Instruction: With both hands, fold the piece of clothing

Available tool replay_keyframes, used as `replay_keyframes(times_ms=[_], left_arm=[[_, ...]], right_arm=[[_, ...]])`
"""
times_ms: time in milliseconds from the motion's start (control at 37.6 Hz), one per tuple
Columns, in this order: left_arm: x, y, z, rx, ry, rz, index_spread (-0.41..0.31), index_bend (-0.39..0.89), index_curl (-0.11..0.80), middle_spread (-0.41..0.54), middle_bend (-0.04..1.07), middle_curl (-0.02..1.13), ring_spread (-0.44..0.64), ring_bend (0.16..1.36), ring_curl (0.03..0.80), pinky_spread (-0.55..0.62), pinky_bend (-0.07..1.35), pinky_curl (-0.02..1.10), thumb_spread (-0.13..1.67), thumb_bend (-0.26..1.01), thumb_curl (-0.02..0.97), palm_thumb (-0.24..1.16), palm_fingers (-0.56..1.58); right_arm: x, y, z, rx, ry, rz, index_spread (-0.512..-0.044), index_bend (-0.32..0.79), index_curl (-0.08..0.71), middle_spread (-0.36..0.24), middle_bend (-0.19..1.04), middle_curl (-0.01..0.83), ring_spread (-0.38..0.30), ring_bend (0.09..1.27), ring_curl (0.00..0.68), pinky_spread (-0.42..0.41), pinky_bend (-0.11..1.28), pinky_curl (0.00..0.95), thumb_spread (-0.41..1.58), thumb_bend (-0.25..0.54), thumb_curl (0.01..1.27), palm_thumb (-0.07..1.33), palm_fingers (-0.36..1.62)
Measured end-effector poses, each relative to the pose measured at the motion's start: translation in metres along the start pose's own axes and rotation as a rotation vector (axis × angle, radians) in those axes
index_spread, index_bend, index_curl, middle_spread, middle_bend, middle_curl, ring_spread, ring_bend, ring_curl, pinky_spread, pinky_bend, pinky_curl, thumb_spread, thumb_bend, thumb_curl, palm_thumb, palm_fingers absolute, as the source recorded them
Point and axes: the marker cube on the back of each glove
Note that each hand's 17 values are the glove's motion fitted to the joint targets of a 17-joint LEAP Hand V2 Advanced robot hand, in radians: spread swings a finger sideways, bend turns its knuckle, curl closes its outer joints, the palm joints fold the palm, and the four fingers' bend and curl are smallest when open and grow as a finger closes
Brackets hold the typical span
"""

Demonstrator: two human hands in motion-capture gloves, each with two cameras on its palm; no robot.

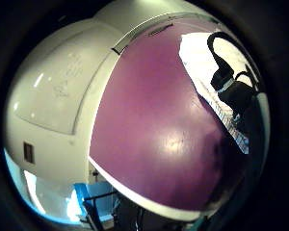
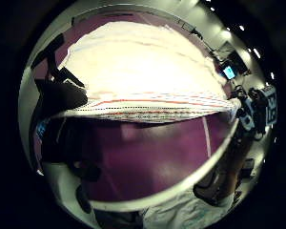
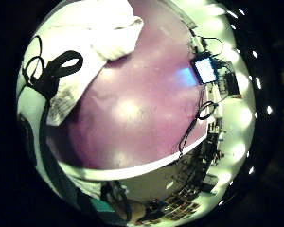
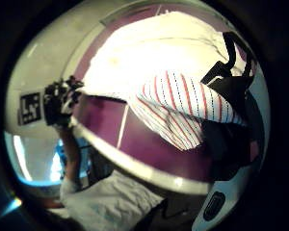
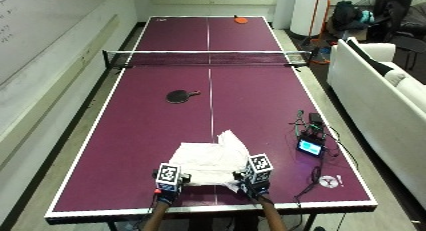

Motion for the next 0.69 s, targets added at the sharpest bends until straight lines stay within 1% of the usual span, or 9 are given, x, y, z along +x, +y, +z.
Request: replay_keyframes(times_ms=[53, 80, 159, 213, 292, 399, 478, 585, 691], left_arm=[[-0.004, 0.011, -0.025, 0.01, 0.06, 0.03, -0.31, 0.28, 0.374, -0.308, 0.28, 0.42, -0.33, 0.58, 0.336, -0.11, 0.17, 0.31, 1.22, 0.08, 0.291, 0.57, 1.16], [-0.008, 0.016, -0.04, 0.022, 0.083, 0.046, -0.315, 0.26, 0.374, -0.319, 0.32, 0.44, -0.34, 0.59, 0.345, -0.12, 0.16, 0.31, 1.22, 0.09, 0.292, 0.59, 1.19], [-0.028, 0.017, -0.086, 0.147, 0.083, 0.066, -0.326, 0.24, 0.381, -0.335, 0.34, 0.45, -0.35, 0.6, 0.357, -0.14, 0.16, 0.31, 1.21, 0.08, 0.294, 0.61, 1.21], [-0.033, 0.018, -0.108, 0.201, 0.123, 0.064, -0.32, 0.18, 0.374, -0.349, 0.38, 0.46, -0.37, 0.66, 0.377, -0.17, 0.16, 0.31, 1.19, 0.07, 0.297, 0.62, 1.26], [-0.03, 0.022, -0.12, 0.158, 0.23, 0.059, -0.32, 0.15, 0.372, -0.361, 0.41, 0.48, -0.38, 0.69, 0.388, -0.19, 0.17, 0.32, 1.17, 0.05, 0.298, 0.62, 1.28], [-0.032, 0.0, -0.127, 0.142, 0.245, 0.015, -0.325, 0.15, 0.373, -0.379, 0.49, 0.5, -0.39, 0.71, 0.402, -0.22, 0.17, 0.32, 1.15, 0.03, 0.299, 0.63, 1.3], [-0.027, -0.024, -0.118, 0.102, 0.24, -0.015, -0.331, 0.16, 0.377, -0.386, 0.52, 0.51, -0.4, 0.73, 0.411, -0.23, 0.17, 0.33, 1.14, 0.01, 0.296, 0.63, 1.3], [-0.023, -0.055, -0.089, 0.003, 0.166, -0.055, -0.337, 0.18, 0.388, -0.395, 0.56, 0.52, -0.4, 0.75, 0.421, -0.25, 0.17, 0.33, 1.13, -0.01, 0.293, 0.62, 1.31], [-0.015, -0.055, -0.099, -0.134, 0.082, -0.101, -0.34, 0.18, 0.399, -0.393, 0.57, 0.52, -0.4, 0.76, 0.428, -0.25, 0.17, 0.33, 1.13, -0.02, 0.289, 0.62, 1.3]], right_arm=[[0.01, -0.003, -0.005, 0.04, -0.076, -0.059, -0.358, 0.25, 0.349, -0.293, 0.37, 0.392, -0.315, 0.57, 0.337, -0.096, 0.24, 0.289, 1.17, 0.151, 0.31, 0.85, 1.15], [0.013, 0.0, -0.013, 0.059, -0.125, -0.086, -0.356, 0.2, 0.34, -0.29, 0.39, 0.402, -0.309, 0.62, 0.361, -0.11, 0.24, 0.296, 1.17, 0.152, 0.31, 0.87, 1.21], [0.019, 0.008, -0.046, 0.135, -0.286, -0.139, -0.355, 0.16, 0.342, -0.289, 0.4, 0.412, -0.31, 0.65, 0.38, -0.134, 0.24, 0.307, 1.17, 0.145, 0.31, 0.88, 1.24], [0.023, 0.009, -0.065, 0.195, -0.404, -0.155, -0.351, 0.13, 0.335, -0.285, 0.41, 0.419, -0.308, 0.69, 0.396, -0.141, 0.25, 0.316, 1.16, 0.138, 0.31, 0.9, 1.27], [0.028, -0.001, -0.082, 0.263, -0.564, -0.144, -0.35, 0.13, 0.332, -0.285, 0.42, 0.427, -0.3, 0.71, 0.408, -0.15, 0.24, 0.322, 1.15, 0.128, 0.31, 0.91, 1.27], [0.034, -0.037, -0.085, 0.309, -0.705, -0.052, -0.345, 0.12, 0.325, -0.275, 0.45, 0.441, -0.289, 0.75, 0.425, -0.151, 0.24, 0.332, 1.12, 0.113, 0.31, 0.93, 1.28], [0.03, -0.059, -0.085, 0.274, -0.702, 0.044, -0.344, 0.12, 0.321, -0.271, 0.46, 0.446, -0.284, 0.78, 0.437, -0.157, 0.26, 0.339, 1.11, 0.099, 0.31, 0.94, 1.28], [0.005, -0.063, -0.102, 0.164, -0.635, 0.121, -0.342, 0.12, 0.315, -0.264, 0.46, 0.451, -0.274, 0.81, 0.449, -0.175, 0.28, 0.351, 1.1, 0.08, 0.32, 0.95, 1.29], [0.0, -0.091, -0.083, 0.122, -0.447, 0.165, -0.342, 0.13, 0.314, -0.26, 0.47, 0.456, -0.268, 0.82, 0.458, -0.181, 0.3, 0.359, 1.08, 0.06, 0.32, 0.96, 1.29]])
